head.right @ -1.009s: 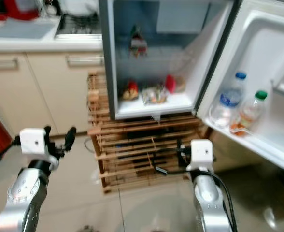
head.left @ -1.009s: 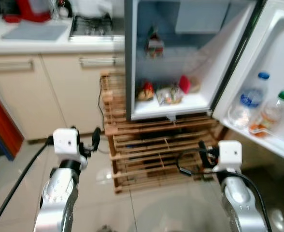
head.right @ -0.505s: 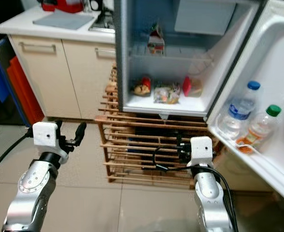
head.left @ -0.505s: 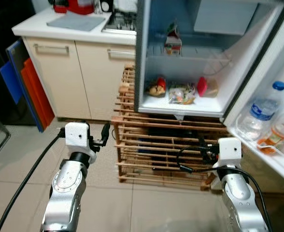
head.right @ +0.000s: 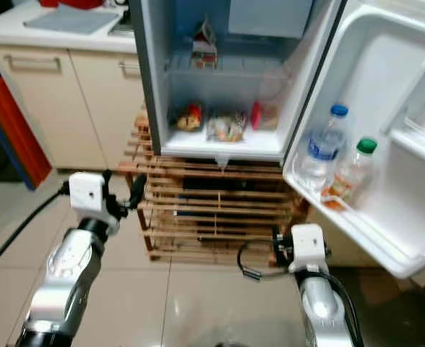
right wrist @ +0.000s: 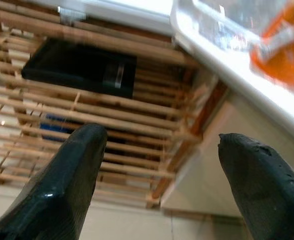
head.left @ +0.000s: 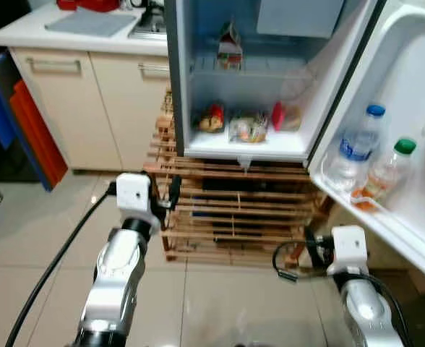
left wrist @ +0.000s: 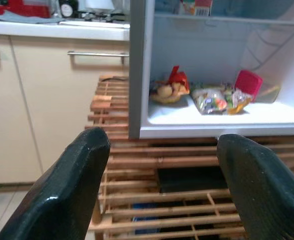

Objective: Restocking fridge

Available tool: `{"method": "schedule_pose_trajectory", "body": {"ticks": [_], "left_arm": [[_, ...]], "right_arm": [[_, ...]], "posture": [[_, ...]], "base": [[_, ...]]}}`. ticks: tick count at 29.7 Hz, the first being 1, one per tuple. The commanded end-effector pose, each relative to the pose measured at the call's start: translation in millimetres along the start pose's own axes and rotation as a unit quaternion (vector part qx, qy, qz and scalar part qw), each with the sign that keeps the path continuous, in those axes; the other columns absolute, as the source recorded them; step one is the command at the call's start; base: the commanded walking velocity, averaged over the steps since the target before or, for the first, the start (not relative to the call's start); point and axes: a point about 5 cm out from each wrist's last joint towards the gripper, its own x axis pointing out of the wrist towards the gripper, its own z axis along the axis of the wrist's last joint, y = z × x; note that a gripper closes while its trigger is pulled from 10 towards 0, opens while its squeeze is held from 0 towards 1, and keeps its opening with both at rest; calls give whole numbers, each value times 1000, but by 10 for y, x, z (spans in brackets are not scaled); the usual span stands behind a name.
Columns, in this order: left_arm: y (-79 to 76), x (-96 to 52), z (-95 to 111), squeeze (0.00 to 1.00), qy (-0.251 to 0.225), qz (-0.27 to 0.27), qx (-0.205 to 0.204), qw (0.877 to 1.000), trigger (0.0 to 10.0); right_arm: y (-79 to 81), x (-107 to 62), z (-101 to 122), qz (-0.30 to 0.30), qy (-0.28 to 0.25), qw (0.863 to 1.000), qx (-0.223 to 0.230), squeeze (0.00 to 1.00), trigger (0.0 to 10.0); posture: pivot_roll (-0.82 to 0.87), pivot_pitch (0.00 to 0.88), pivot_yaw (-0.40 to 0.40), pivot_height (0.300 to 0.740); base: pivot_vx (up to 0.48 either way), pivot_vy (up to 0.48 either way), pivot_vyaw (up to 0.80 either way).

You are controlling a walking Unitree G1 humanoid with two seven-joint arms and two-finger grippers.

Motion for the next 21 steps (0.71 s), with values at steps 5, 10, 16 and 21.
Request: {"method": "schedule_pose_trajectory", "body": {"ticks": [5, 10, 16, 21], "left_arm": [[-114, 90, 5, 0, -1, -33, 3, 999, 10000], [-90, 127, -15, 0, 4, -36, 2, 999, 10000], [-74, 141, -60, 0, 12, -40, 10, 999, 10000], [-108, 140, -64, 0, 11, -44, 2, 999, 10000]], "right_arm": [[-135, -81, -78, -25, 5, 1000, -6, 0, 10000], [-187, -148, -231, -40, 40, 998, -3, 0, 10000], [-346, -155, -264, -118, 56, 991, -30, 0, 10000], [-481, -103, -221, -164, 62, 983, -60, 0, 10000]], "posture": [[-246, 0, 25, 740], [-250, 0, 35, 740], [-254, 0, 46, 740], [-247, 0, 45, 740]], "base": [[-346, -268, 0], [-53, 0, 0], [0, -219, 0], [0, -440, 0]]}}
